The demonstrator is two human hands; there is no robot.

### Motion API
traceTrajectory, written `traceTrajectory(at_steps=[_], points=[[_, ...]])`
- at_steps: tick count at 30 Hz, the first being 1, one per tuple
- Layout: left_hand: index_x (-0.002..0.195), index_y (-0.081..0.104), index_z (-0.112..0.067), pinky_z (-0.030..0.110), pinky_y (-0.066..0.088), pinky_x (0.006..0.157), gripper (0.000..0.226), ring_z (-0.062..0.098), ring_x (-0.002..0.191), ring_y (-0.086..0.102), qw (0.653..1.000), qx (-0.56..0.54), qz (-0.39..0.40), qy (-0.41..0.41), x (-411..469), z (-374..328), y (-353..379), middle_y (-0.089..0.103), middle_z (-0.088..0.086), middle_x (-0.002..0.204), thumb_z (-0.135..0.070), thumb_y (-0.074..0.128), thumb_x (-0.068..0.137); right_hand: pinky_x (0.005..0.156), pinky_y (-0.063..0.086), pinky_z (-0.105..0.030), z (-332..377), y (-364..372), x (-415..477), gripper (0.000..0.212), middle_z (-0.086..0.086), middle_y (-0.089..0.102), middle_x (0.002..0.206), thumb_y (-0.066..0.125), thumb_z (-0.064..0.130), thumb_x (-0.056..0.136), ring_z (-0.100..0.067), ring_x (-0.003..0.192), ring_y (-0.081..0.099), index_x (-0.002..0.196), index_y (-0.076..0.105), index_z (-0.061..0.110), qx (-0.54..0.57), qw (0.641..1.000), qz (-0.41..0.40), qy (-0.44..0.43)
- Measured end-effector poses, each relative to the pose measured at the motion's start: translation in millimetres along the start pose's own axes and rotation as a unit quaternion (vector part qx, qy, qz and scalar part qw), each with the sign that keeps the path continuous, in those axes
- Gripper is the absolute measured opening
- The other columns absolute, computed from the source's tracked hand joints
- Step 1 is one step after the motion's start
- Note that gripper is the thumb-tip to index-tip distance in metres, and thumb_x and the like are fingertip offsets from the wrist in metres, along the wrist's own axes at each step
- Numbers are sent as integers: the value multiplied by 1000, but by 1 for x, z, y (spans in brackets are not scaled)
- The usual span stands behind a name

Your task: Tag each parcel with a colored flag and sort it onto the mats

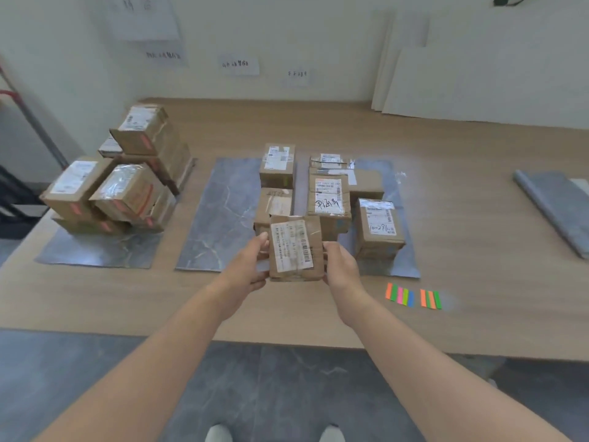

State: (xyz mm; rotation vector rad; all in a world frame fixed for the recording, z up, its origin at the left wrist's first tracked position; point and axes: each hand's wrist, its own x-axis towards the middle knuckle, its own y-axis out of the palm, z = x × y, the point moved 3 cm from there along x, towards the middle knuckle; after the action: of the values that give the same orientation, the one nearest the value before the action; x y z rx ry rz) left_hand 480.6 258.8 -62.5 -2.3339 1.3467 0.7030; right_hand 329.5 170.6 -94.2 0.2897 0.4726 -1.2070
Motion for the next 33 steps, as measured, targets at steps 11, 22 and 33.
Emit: traceTrajectory(at_steps=[11, 22, 33], points=[[130, 56, -32, 46, 38, 115, 49, 32, 120, 60, 995, 50, 47, -74, 49, 76, -36, 56, -8, 133, -63, 35, 99, 71, 44, -32, -88, 40, 18, 40, -11, 75, 109, 43, 48, 79, -26, 90, 64, 94, 66, 19, 3, 997, -30, 77], [127, 53, -38, 46, 37, 116, 40, 31, 123, 59, 991, 33, 49, -123, 69, 134, -34, 54, -8, 137, -60, 33, 101, 86, 48, -38, -142, 43, 23, 44, 0, 77, 100, 39, 45, 82, -21, 92, 62, 95, 71, 18, -28, 990, -22, 135], [127, 58, -35, 44, 40, 113, 41, 31, 121, 59, 990, 24, 48, -133, 82, 143, -29, 57, -9, 129, -59, 36, 101, 111, 44, -46, -149, 35, 34, 51, 10, 73, 116, 40, 53, 81, -16, 118, 61, 113, 72, 29, -23, 986, -12, 167]])
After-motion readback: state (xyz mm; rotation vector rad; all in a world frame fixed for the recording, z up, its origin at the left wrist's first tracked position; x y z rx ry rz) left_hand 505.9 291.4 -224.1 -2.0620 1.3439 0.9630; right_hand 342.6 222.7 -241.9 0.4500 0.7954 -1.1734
